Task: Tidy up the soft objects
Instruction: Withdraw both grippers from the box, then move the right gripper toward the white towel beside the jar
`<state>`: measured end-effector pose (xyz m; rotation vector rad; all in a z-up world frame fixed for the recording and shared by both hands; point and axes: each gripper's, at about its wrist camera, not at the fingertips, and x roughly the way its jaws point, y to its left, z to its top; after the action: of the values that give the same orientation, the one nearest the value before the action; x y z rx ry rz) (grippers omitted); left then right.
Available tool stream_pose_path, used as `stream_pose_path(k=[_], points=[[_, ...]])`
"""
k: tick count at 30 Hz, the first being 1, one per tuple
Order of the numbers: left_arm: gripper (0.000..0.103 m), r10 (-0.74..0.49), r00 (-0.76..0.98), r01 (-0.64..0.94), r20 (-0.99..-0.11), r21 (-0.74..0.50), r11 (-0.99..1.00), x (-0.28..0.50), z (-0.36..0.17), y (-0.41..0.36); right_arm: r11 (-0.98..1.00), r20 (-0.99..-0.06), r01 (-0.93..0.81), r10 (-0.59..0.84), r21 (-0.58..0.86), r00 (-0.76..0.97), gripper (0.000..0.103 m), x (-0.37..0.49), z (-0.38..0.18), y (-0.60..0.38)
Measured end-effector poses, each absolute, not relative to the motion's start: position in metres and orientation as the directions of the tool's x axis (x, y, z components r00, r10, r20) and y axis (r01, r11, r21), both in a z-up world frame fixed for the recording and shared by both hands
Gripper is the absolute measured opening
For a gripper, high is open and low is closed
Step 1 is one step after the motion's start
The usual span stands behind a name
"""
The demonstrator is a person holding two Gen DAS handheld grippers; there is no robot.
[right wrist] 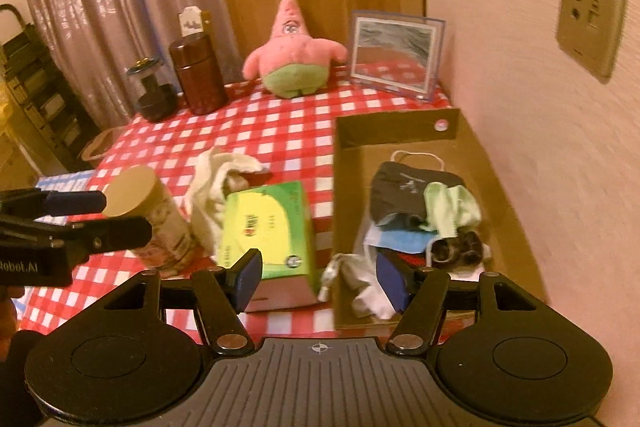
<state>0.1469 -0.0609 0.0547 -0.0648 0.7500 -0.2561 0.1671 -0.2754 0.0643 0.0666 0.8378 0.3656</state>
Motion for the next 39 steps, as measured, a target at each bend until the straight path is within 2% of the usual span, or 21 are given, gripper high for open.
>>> stream_pose_path(k=[13, 23, 31, 39], points=[[0.091, -0.147, 0.725, 0.120, -0.673, -0.086, 0.989, 0.121, 0.049, -0.016, 0.915, -0.713, -0.343, 0.384, 0.211, 0.587, 0.064, 0.169, 0.065, -0.250], [0.091, -0.120, 0.755, 0.094, -0.644, -0.074, 0.993, 0.110, 0.057, 0.013, 0.897, -0.710, -0.395, 0.409, 0.199, 0.573, 0.064, 0.178, 0.063, -0.232], [0.091, -0.134, 0.764, 0.106, -0.631, -0.081, 0.991, 0.116, 0.066, 0.046, 0.855, -0.695, -0.499, 0.442, 0.137, 0.567, 0.064, 0.187, 0.061, -0.217], [0.091, -0.116, 0.747, 0.110, -0.654, -0.051, 0.993, 0.137, 0.064, 0.082, 0.751, -0.683, -0.661, 0.485, 0.004, 0.546, 0.064, 0.200, 0.053, -0.191]])
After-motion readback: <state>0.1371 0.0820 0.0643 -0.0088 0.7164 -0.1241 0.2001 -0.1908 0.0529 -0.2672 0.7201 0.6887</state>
